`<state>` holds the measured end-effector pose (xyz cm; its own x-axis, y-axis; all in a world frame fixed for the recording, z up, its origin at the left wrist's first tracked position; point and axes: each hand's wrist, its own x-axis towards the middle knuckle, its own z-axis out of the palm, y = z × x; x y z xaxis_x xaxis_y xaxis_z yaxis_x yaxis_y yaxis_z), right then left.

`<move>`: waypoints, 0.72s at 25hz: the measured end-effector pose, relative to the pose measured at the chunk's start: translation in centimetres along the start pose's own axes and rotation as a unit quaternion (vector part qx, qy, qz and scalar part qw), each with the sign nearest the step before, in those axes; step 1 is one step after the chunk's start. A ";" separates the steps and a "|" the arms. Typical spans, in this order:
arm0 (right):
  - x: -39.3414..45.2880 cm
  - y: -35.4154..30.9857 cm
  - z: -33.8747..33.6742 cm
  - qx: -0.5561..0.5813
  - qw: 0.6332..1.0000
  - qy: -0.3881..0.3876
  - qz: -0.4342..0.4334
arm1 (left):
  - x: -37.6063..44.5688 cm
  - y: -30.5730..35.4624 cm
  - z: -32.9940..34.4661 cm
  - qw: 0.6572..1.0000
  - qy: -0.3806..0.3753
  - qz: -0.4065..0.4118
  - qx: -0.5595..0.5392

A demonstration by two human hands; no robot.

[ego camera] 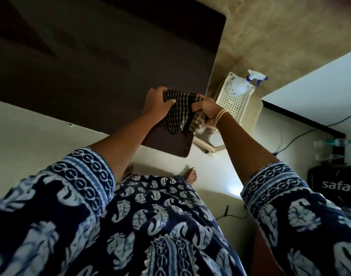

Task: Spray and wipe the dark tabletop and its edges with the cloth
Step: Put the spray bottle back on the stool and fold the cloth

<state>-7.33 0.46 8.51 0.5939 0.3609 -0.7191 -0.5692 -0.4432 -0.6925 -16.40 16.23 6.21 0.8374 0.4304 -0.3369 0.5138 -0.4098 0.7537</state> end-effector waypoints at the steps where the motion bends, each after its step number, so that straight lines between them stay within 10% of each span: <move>1: 0.0 0.2 -2.2 0.012 1.000 -0.005 0.006 | 0.4 1.5 1.6 1.000 0.000 0.017 -0.007; 8: 0.0 1.8 -16.8 0.089 0.995 -0.030 0.023 | 2.1 12.4 14.0 0.986 -0.040 -0.048 -0.155; 14: 1.1 2.4 -26.9 0.136 0.987 -0.070 0.047 | 4.0 16.2 22.6 0.877 -0.188 -0.212 -0.388; 18: 3.2 4.2 -31.3 0.198 0.978 -0.029 0.063 | 6.8 16.7 27.5 0.872 -0.081 -0.287 -0.389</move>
<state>9.93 -25.90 5.13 0.4779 0.3748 -0.7945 -0.8186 -0.1380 -0.5575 3.02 -9.82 1.02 0.5313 0.2405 -0.8123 0.6273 0.5327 0.5681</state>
